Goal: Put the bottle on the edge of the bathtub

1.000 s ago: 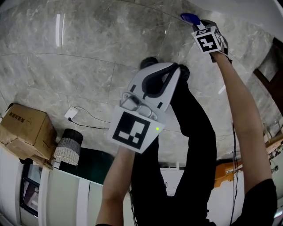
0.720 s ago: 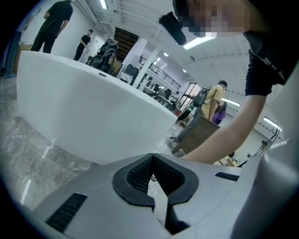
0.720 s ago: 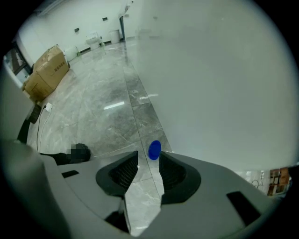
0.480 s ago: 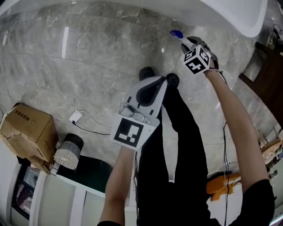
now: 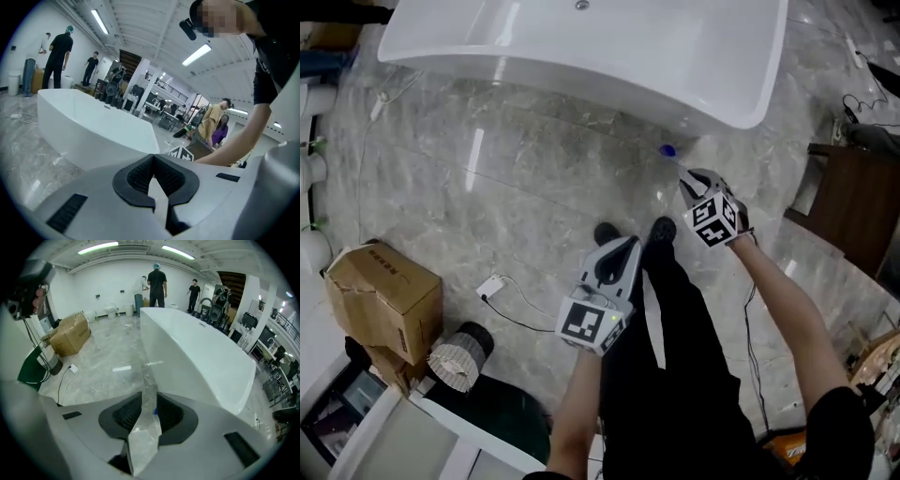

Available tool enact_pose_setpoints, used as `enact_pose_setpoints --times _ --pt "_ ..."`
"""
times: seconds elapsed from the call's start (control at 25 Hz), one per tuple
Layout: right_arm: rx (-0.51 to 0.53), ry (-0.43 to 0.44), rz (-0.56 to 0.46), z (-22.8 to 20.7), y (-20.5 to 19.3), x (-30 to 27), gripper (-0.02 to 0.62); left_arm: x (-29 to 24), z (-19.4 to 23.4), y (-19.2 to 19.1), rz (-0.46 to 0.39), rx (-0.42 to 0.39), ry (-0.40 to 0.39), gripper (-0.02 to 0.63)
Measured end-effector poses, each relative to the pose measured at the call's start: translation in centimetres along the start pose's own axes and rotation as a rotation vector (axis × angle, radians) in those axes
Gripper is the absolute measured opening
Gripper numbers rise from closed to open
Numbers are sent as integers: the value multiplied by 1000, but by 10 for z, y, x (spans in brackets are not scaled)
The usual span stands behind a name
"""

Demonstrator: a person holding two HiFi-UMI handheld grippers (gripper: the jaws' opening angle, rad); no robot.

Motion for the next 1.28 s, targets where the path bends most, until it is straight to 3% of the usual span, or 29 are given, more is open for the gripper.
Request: enact_pose_setpoints --times 0.32,0.48,0.72,1.0,1.28 --pt "-169 -121 -160 42 40 115 61 82 -41 49 -26 -73 2 11" --pt "-281 -172 -265 88 54 174 37 135 -61 63 -58 -101 -18 11" --pt "-327 -258 -429 173 75 251 14 223 -85 69 -150 -172 -106 11" --pt "-382 -275 -586 291 102 339 14 345 -106 59 -243 -275 -170 11" --pt "-389 -246 -707 389 126 413 14 423 -122 44 -274 -297 -282 11"
Point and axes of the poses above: the fingertips, and each gripper's own axes: x backward along the fingers, z to its left, y out of its top, the point moved 7 cm from there along x, backward along the fingers, and after that the axes turned 2 degrees about -z, right-handed, at the moved point
